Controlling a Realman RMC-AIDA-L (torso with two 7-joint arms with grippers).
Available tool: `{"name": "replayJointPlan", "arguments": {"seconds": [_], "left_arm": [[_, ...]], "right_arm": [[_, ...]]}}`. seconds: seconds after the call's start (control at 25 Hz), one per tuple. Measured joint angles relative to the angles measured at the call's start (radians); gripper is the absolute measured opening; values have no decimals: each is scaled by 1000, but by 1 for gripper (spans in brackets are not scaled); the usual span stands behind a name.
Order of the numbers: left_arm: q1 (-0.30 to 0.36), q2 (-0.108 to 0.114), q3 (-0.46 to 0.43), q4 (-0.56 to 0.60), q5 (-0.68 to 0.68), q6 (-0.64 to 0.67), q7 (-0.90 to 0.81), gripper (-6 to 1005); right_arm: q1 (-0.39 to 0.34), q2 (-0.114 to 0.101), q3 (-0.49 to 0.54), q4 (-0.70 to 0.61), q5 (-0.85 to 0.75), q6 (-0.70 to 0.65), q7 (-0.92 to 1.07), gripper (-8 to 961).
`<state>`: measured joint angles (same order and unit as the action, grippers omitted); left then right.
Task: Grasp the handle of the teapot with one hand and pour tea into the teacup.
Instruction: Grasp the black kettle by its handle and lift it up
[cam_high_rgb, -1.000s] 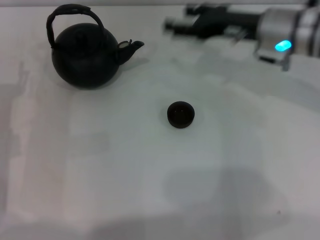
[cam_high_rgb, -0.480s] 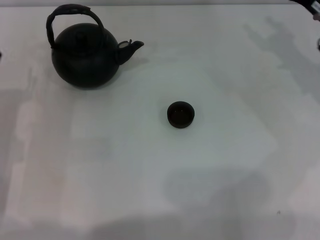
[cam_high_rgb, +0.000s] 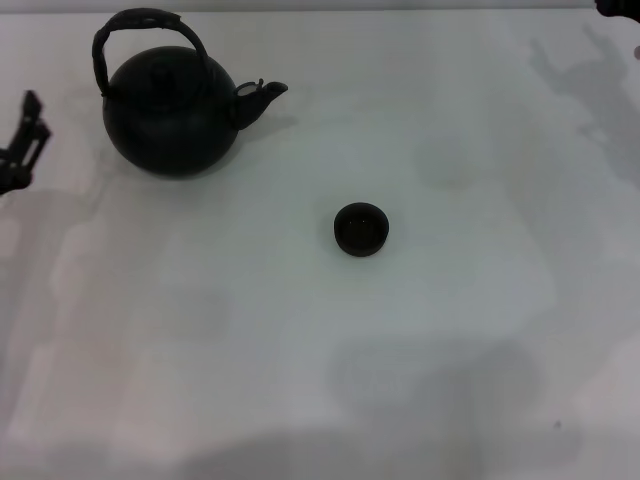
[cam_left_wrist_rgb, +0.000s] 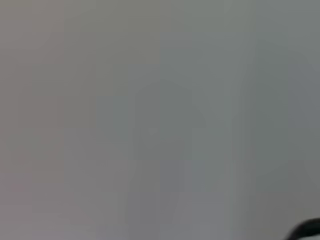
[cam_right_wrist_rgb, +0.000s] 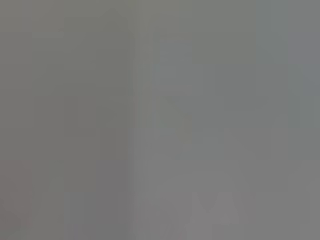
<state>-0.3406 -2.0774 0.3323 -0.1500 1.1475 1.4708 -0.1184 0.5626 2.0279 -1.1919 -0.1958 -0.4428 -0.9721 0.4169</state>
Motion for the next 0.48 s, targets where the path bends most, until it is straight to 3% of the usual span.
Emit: {"name": "replayJointPlan", "arguments": {"seconds": [0.12,0.48], "left_arm": [[-20,-1,41,23,3,-23,-1,859],[-107,0,41,39,2,-125,12,858]], "right_arm": [[8,0,0,1,2,24,-1,850],[11,0,0,2,0,30,-2,849]]}}
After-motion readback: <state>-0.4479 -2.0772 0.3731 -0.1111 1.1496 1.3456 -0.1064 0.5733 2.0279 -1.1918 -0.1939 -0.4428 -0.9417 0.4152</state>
